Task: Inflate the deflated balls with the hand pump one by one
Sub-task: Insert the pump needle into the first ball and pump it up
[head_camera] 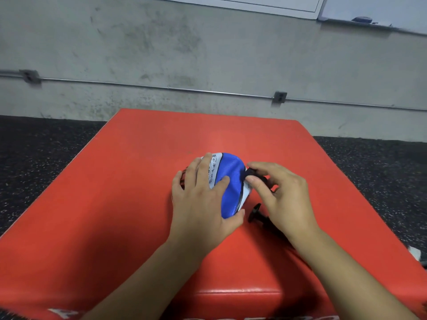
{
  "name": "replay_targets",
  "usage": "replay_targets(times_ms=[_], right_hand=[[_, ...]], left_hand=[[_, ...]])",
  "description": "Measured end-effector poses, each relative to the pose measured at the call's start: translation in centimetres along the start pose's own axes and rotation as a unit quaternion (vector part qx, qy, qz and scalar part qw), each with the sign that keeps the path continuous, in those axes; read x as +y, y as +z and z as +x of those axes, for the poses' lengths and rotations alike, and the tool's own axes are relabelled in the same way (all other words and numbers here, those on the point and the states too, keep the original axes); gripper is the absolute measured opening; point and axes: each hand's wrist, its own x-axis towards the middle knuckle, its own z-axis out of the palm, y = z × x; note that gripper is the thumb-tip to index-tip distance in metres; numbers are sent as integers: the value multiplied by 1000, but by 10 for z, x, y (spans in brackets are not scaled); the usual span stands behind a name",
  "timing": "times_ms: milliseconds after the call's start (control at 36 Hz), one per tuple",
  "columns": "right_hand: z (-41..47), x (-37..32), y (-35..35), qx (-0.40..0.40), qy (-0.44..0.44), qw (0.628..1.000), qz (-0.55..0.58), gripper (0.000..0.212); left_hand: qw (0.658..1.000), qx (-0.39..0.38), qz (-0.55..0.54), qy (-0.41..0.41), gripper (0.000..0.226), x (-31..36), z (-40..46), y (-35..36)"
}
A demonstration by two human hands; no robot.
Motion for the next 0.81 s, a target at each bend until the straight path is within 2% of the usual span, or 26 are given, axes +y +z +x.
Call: replay_targets(times_ms=[306,806], right_hand=[[-2,11,3,-18,20,1000,15,24],[-13,24,8,-64,-12,996,-63,25]], left_hand=[[1000,15,13,12,58,1,-2,5],[999,-6,23,37,57,8,-2,10]])
